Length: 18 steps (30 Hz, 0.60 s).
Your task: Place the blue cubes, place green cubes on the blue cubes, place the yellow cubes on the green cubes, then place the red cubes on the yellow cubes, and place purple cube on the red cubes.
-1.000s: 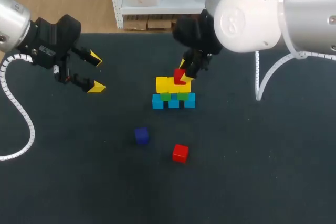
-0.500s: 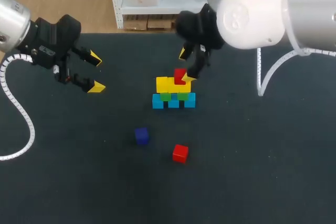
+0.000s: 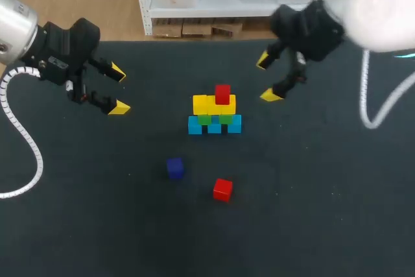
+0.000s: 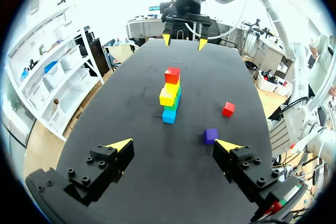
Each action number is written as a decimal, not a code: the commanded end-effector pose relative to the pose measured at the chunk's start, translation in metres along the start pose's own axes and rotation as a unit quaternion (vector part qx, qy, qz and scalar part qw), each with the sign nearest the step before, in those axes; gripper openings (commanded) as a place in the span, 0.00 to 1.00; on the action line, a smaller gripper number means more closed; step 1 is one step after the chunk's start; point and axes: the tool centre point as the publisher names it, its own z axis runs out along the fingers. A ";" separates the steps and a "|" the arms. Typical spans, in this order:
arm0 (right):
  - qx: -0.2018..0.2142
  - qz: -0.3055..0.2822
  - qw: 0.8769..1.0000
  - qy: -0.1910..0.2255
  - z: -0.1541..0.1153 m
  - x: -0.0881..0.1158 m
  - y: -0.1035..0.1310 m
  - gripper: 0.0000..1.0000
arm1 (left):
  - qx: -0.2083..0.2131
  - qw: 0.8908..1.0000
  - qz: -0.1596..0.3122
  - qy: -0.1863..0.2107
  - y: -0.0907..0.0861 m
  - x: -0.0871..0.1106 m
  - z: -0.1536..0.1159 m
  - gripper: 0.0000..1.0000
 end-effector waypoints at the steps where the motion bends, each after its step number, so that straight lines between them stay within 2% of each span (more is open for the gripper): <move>1: 0.006 -0.009 0.998 -0.069 -0.023 0.026 0.014 1.00 | -0.001 1.000 0.002 -0.004 -0.001 0.002 -0.001 1.00; 5: 0.006 -0.038 0.995 -0.089 -0.032 0.044 0.024 1.00 | -0.001 1.000 0.002 -0.004 -0.001 0.002 -0.001 1.00; 10: -0.011 -0.066 0.993 -0.092 -0.037 0.061 0.033 1.00 | -0.001 1.000 0.002 -0.004 -0.001 0.002 -0.001 1.00; 18: -0.015 -0.088 0.991 -0.096 -0.048 0.076 0.040 1.00 | -0.001 1.000 0.002 -0.004 -0.001 0.002 -0.001 1.00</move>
